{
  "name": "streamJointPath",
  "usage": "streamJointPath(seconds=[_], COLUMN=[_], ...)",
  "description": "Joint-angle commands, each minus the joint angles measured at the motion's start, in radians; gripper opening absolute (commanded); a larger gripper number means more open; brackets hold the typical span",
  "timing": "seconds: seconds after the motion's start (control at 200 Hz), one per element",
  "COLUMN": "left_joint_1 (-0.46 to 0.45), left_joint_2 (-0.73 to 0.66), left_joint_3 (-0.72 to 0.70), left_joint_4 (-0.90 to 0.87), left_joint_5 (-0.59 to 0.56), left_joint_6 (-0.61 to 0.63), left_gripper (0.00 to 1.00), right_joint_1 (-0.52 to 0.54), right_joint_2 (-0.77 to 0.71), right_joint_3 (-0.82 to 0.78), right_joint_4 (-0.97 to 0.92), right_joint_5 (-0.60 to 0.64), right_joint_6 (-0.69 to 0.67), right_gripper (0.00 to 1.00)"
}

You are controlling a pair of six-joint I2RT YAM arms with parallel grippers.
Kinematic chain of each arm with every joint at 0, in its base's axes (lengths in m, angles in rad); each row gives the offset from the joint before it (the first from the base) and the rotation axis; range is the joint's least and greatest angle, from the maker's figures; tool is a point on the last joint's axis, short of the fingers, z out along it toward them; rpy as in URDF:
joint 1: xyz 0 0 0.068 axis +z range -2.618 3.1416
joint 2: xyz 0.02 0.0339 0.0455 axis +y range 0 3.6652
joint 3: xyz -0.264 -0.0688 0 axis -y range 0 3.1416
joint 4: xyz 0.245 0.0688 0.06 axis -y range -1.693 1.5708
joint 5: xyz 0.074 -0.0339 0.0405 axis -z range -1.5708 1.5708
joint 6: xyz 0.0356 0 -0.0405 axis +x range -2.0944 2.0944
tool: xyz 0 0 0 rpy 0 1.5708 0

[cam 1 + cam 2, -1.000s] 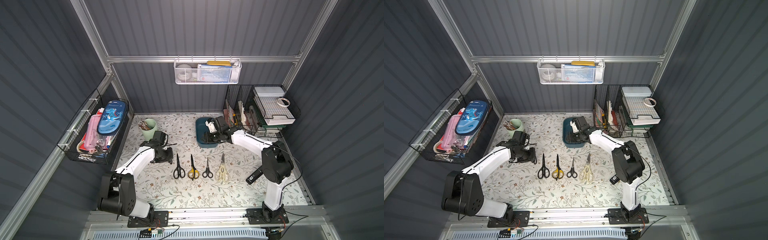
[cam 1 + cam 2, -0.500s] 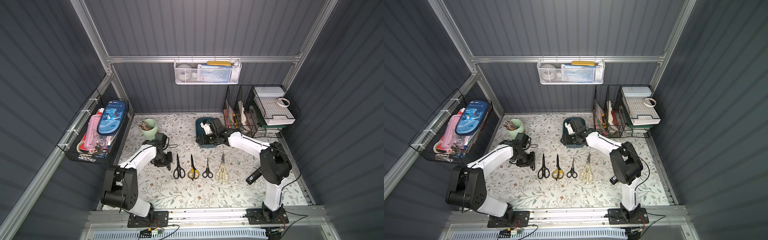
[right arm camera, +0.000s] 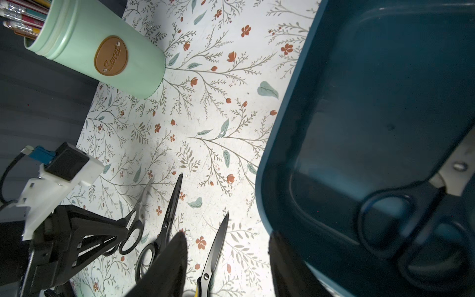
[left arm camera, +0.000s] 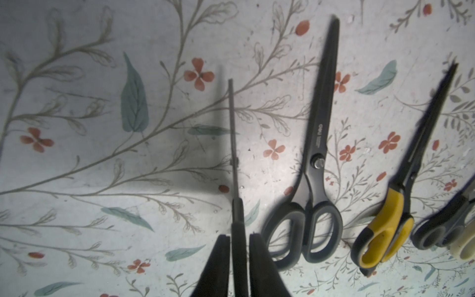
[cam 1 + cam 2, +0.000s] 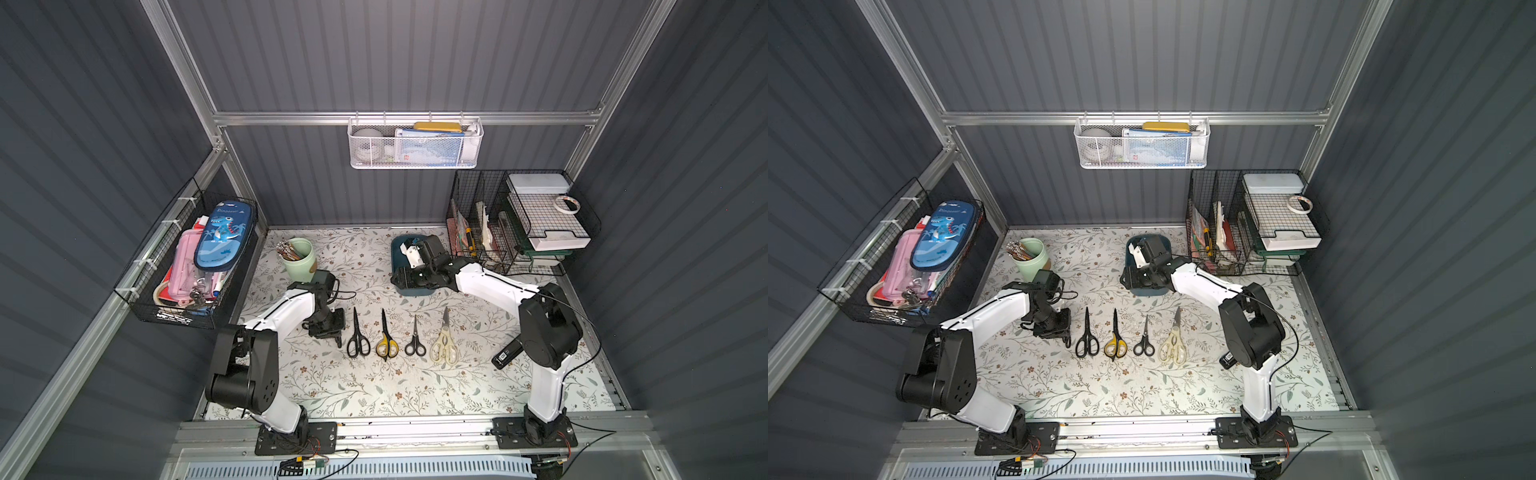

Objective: Take the scissors out of the storage box
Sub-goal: Place the scissors at the center of the board.

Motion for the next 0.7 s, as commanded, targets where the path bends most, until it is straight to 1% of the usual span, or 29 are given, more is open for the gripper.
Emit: streamJointPath(seconds=[0.0, 0.125, 0.205, 0.27, 0.41, 0.485, 0.695], left_joint_1=[0.002, 0.002, 0.002, 0.002, 0.002, 0.002, 0.002], left_joint_2=[0.036, 0.041, 0.030, 0.018, 0.004, 0.006, -0.005], left_joint_3=[-0.015, -0.011, 0.005, 0.028, 0.079, 0.087, 0.152], left_joint_4=[-0.026, -0.030, -0.046, -0.071, -0.123, -0.133, -0.168], left_joint_5=[-0.001, -0.011, -0.036, -0.058, -0.098, -0.111, -0.230], left_joint_6=[0.010, 0.009, 0.003, -0.012, -0.031, -0.032, -0.042], left_gripper=[0.21, 0.23, 0.27, 0.33, 0.37, 0.38, 0.40], right_joint_1=[0.000, -0.001, -0.003, -0.002, -0.002, -0.002, -0.002], right_joint_2=[0.015, 0.010, 0.005, 0.002, 0.005, 0.002, -0.010], right_joint_3=[0.021, 0.019, 0.019, 0.020, 0.028, 0.030, 0.025], right_joint_4=[-0.002, -0.005, -0.010, -0.011, -0.009, -0.007, -0.019], right_joint_5=[-0.006, -0.002, 0.001, 0.004, -0.004, -0.007, 0.008], right_joint_6=[-0.008, -0.013, -0.019, -0.020, -0.016, -0.014, -0.023], right_gripper=[0.55, 0.55, 0.55, 0.55, 0.55, 0.55, 0.55])
